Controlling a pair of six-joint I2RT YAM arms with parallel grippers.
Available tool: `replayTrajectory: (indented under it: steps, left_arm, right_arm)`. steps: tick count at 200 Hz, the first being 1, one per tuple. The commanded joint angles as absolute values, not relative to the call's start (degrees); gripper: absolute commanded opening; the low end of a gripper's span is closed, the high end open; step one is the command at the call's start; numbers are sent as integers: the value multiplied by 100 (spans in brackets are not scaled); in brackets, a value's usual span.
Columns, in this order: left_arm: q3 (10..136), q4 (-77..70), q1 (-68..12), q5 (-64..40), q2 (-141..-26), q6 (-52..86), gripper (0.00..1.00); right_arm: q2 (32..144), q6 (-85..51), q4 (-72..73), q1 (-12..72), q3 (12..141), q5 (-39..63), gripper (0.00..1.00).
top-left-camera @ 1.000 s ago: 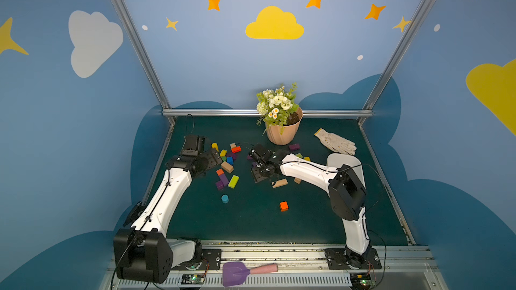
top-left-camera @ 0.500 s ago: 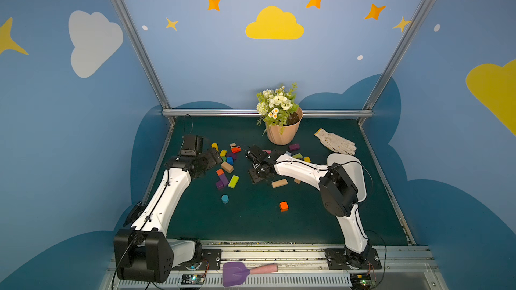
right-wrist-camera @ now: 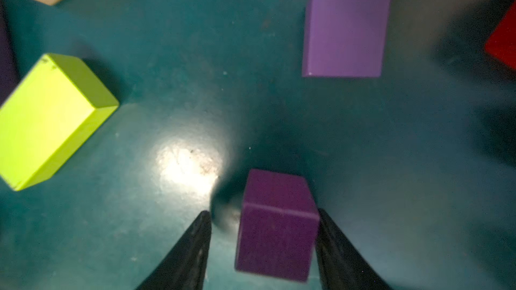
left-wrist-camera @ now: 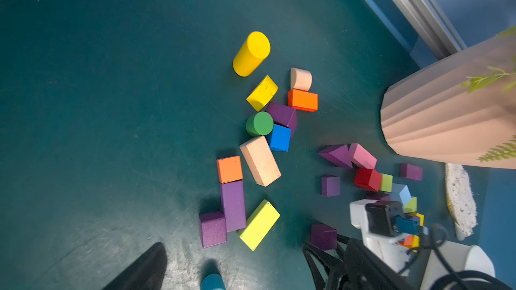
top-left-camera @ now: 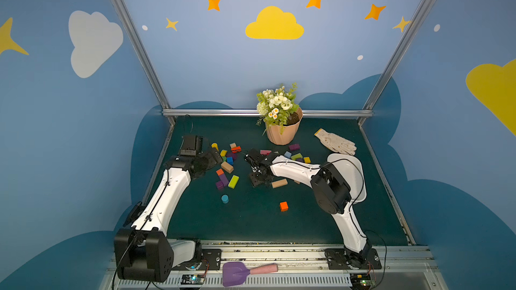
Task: Pick purple bricks into the storage bin
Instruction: Pick up the building block from the center of the board.
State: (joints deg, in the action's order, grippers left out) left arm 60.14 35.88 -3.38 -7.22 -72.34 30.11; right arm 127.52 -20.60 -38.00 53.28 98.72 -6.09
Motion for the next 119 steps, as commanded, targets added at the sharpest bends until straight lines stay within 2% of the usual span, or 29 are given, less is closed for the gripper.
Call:
replayTrajectory:
  steps: [1, 119]
  left_arm:
    - [5975, 3533, -321, -823, -7286, 3033, 100]
    - [5963, 3498, -318, -896, -7287, 3050, 100]
  right_arm:
    - [12895, -2039, -3772, 5300, 10080, -505, 56]
    - [12889, -1964, -3788, 5282, 10081, -642, 36]
